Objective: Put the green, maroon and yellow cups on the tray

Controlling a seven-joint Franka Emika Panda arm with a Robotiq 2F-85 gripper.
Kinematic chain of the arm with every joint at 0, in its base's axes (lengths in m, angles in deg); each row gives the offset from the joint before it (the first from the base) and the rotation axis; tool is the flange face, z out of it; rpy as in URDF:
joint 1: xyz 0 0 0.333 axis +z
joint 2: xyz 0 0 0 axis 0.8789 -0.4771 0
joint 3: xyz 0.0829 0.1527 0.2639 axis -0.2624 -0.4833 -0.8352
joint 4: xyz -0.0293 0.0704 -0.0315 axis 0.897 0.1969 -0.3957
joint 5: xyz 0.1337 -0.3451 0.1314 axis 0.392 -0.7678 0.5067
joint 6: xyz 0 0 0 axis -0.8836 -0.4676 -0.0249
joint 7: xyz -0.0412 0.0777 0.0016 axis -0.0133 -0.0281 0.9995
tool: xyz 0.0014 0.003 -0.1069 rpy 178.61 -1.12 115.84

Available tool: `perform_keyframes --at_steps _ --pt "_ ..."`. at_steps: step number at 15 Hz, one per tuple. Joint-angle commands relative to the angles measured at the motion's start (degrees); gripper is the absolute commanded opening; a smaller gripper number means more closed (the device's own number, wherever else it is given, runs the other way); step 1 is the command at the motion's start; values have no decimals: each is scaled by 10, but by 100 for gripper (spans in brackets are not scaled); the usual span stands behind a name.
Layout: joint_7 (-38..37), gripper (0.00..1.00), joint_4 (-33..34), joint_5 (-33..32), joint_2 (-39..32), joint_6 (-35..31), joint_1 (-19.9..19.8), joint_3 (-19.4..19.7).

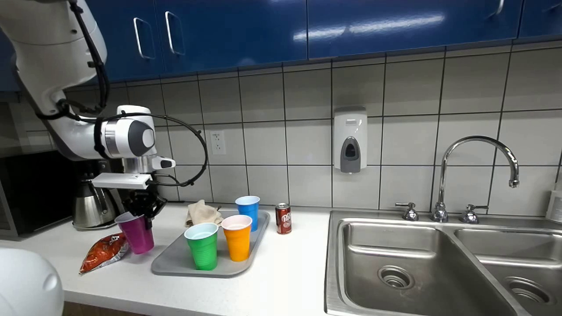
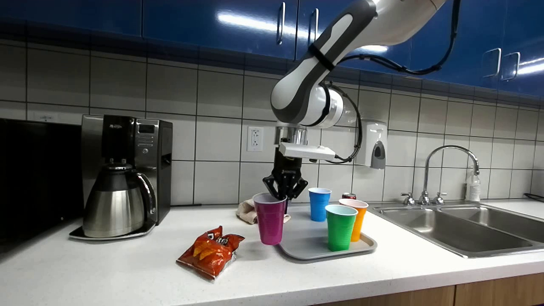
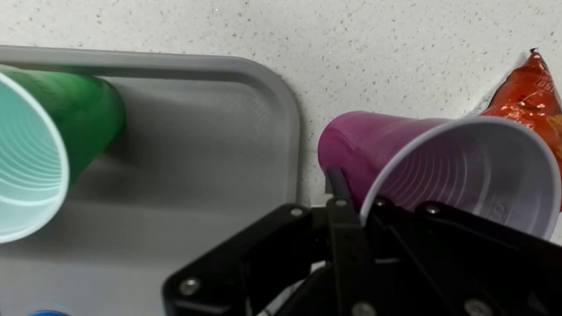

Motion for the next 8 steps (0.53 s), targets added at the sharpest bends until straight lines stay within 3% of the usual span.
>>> perform_keyframes --at_steps 1,8 --pt "5 0 8 5 6 -3 -17 11" --pt "-9 0 41 -8 -20 -4 -25 35"
